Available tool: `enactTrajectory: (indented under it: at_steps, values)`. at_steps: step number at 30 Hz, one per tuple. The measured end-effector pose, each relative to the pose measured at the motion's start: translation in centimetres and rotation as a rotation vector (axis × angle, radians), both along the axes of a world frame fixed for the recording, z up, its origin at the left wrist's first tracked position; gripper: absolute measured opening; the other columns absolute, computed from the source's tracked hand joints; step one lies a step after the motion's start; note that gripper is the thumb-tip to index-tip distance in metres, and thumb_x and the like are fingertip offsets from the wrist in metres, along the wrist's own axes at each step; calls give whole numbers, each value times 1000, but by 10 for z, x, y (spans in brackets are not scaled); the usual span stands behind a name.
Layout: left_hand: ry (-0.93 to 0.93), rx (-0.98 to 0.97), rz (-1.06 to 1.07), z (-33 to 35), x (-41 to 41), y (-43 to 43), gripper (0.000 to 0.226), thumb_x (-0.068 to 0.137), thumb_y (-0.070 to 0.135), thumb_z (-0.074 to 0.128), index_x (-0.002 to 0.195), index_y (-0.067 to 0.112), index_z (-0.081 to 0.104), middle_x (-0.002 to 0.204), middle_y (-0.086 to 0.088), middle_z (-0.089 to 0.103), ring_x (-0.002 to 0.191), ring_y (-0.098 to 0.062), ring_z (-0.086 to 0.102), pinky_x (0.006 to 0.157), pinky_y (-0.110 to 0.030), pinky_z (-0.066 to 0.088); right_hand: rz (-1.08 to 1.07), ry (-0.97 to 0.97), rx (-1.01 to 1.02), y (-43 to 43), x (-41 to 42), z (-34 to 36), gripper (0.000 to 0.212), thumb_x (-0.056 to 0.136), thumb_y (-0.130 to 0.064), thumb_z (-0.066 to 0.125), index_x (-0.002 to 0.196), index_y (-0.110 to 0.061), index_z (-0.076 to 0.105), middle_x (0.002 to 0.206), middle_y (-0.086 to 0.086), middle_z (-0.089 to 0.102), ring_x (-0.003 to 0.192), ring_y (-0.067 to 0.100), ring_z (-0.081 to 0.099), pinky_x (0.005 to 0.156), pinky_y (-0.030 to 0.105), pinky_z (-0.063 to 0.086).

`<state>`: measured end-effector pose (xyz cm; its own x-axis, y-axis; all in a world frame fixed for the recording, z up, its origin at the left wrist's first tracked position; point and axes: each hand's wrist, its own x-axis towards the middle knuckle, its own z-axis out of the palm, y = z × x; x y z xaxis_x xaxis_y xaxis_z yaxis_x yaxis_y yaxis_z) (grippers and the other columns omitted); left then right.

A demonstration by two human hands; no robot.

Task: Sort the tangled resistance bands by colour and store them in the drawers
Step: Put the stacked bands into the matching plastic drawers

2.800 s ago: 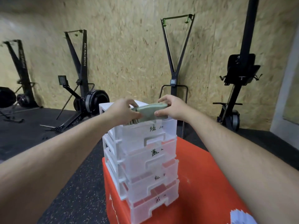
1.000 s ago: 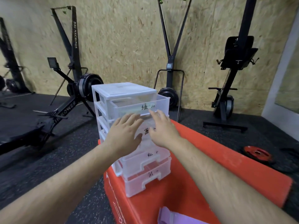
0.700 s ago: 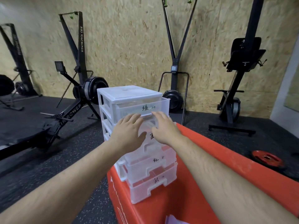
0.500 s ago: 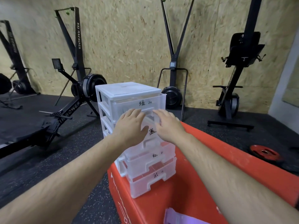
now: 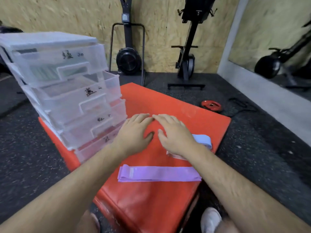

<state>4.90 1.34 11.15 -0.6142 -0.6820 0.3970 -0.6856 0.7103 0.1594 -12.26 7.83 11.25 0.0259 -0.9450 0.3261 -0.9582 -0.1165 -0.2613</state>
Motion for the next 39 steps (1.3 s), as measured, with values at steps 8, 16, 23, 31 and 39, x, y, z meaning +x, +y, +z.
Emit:
enactTrajectory:
  at_steps: [8, 16, 23, 31, 39]
  values:
    - [-59, 169, -221, -72, -69, 4, 57, 82, 45, 44, 131, 19, 57, 136, -3, 56, 125, -28, 54, 102, -42, 45, -116, -145, 139, 40, -96, -46, 54, 97, -21, 52, 149, -31, 44, 148, -3, 50, 135, 22, 43, 114, 38, 34]
    - [-84, 246, -259, -96, -106, 9, 60, 79, 44, 34, 129, 22, 58, 134, 2, 55, 119, -28, 53, 94, -39, 45, -355, -181, 278, 23, -145, -73, 35, 96, -27, 50, 129, -27, 61, 130, 7, 55, 122, 29, 52, 104, 43, 44]
    - [-130, 218, -290, -94, -183, -16, 49, 90, 34, 51, 138, 24, 53, 151, 1, 43, 134, -26, 42, 99, -39, 40, -675, -397, 244, 9, -183, -102, 35, 100, -31, 43, 130, -21, 58, 128, 18, 60, 118, 39, 56, 100, 42, 47]
    - [-209, 338, -348, -112, -204, -58, 52, 82, 29, 26, 97, 6, 71, 102, -13, 67, 97, -36, 60, 90, -44, 45, -702, -636, 298, -15, -195, -112, 30, 90, -40, 63, 108, -16, 65, 99, 2, 65, 91, 23, 59, 73, 27, 41]
    - [-169, 415, -326, -108, -201, -67, 38, 71, 23, 45, 100, 15, 69, 106, -6, 62, 102, -31, 57, 94, -43, 44, -638, -785, 346, -28, -182, -106, 23, 74, -24, 71, 87, -10, 59, 78, 4, 56, 66, 21, 52, 54, 28, 36]
